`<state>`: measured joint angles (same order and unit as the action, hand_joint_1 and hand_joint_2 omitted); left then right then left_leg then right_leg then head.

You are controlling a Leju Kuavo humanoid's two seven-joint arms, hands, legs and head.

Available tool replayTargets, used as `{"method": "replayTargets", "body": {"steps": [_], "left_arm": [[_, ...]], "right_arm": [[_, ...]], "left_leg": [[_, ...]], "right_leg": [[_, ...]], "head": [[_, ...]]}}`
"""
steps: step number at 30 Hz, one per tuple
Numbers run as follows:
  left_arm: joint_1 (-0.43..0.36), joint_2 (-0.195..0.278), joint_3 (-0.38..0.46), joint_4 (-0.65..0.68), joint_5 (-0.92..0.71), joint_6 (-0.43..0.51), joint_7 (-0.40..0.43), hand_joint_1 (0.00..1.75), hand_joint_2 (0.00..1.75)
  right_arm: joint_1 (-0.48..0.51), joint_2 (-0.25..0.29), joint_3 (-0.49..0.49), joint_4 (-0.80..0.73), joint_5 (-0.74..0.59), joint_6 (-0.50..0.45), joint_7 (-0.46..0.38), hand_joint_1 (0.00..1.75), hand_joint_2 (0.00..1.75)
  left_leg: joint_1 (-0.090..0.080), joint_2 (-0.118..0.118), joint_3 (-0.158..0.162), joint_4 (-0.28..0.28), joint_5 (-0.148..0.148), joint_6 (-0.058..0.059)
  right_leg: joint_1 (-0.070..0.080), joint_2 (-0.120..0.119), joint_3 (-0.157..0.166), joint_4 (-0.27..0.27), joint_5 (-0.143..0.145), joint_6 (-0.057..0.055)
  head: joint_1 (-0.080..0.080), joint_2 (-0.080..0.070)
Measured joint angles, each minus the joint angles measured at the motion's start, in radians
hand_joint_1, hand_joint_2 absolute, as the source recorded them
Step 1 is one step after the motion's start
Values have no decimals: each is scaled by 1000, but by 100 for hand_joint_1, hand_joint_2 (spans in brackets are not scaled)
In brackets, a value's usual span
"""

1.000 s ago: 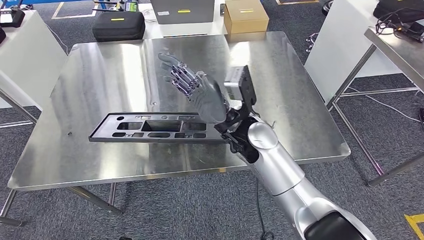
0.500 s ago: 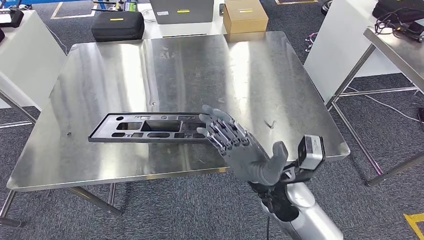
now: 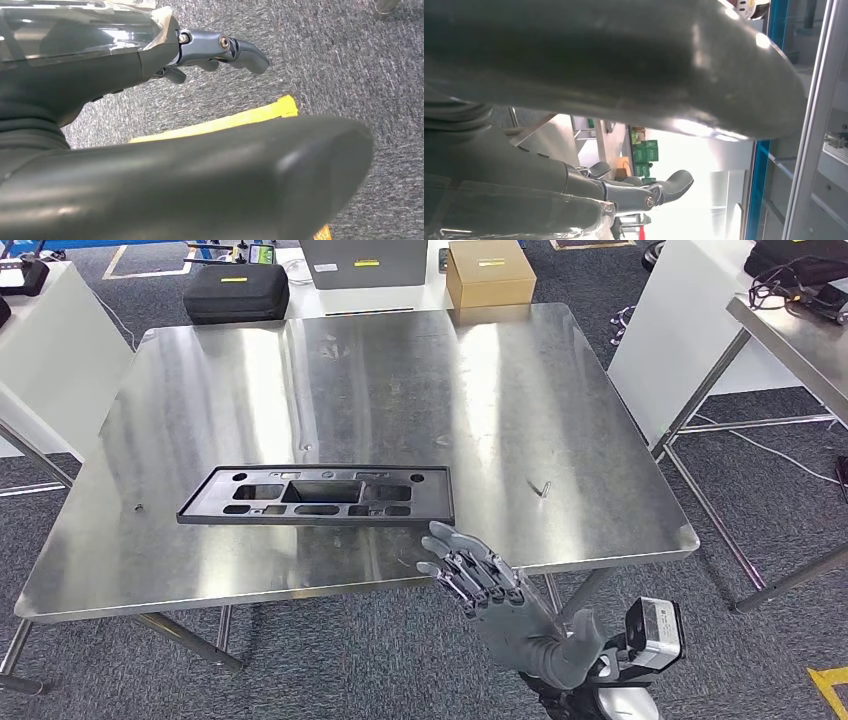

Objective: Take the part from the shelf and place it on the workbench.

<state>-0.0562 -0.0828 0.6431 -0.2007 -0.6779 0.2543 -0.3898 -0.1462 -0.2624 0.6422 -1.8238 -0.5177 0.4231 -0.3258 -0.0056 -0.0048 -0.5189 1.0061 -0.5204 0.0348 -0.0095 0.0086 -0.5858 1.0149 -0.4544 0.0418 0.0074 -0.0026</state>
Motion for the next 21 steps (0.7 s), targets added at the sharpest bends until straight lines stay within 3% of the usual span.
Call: {"method": "replayTargets", "body": {"steps": [21], "left_arm": [[4,1,12,2,9,4,-5,0,0]], "right_arm": [[4,-3,0,-14,23,4,0,0,0]], "left_leg": [[-3,0,0,1,-1,1]], "right_leg": [[-4,0,1,0,0,0]], "head": [[0,0]]}}
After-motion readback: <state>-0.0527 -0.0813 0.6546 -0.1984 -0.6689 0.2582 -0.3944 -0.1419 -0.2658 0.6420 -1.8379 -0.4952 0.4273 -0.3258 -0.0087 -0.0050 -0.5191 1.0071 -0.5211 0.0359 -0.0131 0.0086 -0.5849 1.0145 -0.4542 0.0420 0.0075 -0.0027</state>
